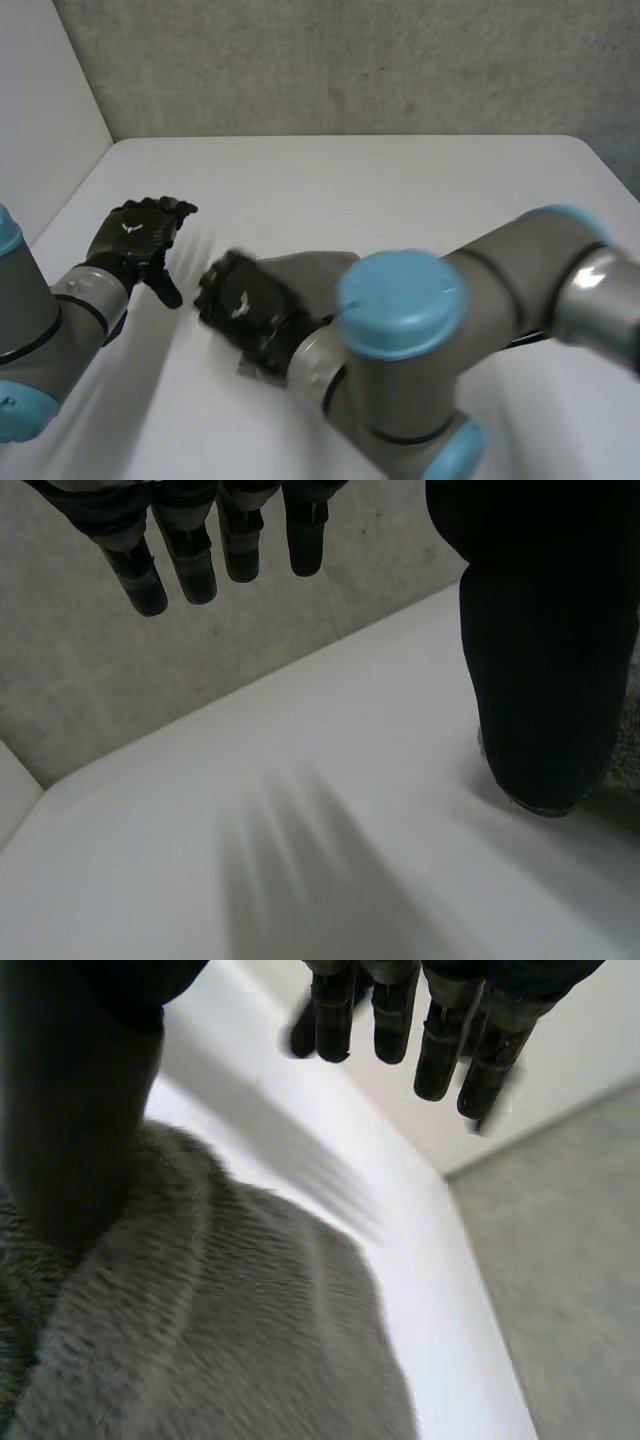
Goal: Fold the towel.
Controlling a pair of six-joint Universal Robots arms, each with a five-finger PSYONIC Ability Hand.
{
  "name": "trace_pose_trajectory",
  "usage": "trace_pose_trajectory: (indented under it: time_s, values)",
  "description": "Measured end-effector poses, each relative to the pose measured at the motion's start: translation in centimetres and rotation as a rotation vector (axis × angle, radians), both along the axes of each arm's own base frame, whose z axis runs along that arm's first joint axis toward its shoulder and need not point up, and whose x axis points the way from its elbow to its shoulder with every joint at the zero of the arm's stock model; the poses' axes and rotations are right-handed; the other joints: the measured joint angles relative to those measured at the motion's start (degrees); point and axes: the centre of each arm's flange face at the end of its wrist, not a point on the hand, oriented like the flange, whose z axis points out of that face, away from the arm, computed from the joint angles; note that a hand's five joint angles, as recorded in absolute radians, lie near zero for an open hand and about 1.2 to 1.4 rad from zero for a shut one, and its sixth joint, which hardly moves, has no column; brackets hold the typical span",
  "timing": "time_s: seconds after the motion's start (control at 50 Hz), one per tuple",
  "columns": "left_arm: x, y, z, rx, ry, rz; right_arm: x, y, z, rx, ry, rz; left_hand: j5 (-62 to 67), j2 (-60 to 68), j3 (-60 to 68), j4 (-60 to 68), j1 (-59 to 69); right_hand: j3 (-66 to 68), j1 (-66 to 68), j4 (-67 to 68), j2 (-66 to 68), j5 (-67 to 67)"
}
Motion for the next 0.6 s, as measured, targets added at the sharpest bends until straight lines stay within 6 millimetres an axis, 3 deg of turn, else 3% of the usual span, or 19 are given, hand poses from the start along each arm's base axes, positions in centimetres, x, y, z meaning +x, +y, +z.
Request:
trace_pose_trajectory:
  time_s: [0.14, 0.28, 0.44, 0.6]
  values:
    - [-1.5, 0.4, 1.7, -0.044, 0.029, -0.043, -4.0, -2.9, 2.8, 0.194, -0.179, -0.178, 0.0, 0.0, 0.0, 0.0, 0.0, 0.0, -0.3, 0.0, 0.0, 0.0]
    - [-4.2, 2.5, 2.2, 0.003, 0.084, -0.123, -6.6, -5.3, 1.9, 0.421, -0.236, -0.332, 0.0, 0.0, 0.0, 0.0, 0.0, 0.0, -0.5, 0.0, 0.0, 0.0]
    - [-6.1, 4.6, -1.1, 0.19, 0.099, -0.143, -6.8, -6.7, -1.2, 0.58, -0.183, -0.421, 0.0, 0.1, 0.1, 0.1, 0.0, 0.0, -0.5, 0.0, 0.0, 0.0]
    - [-6.6, 5.1, -4.9, 0.3, 0.05, -0.109, -6.4, -7.4, -4.6, 0.6, -0.104, -0.487, 0.0, 0.1, 0.0, 0.1, 0.0, 0.0, -0.5, 0.0, 0.0, 0.0]
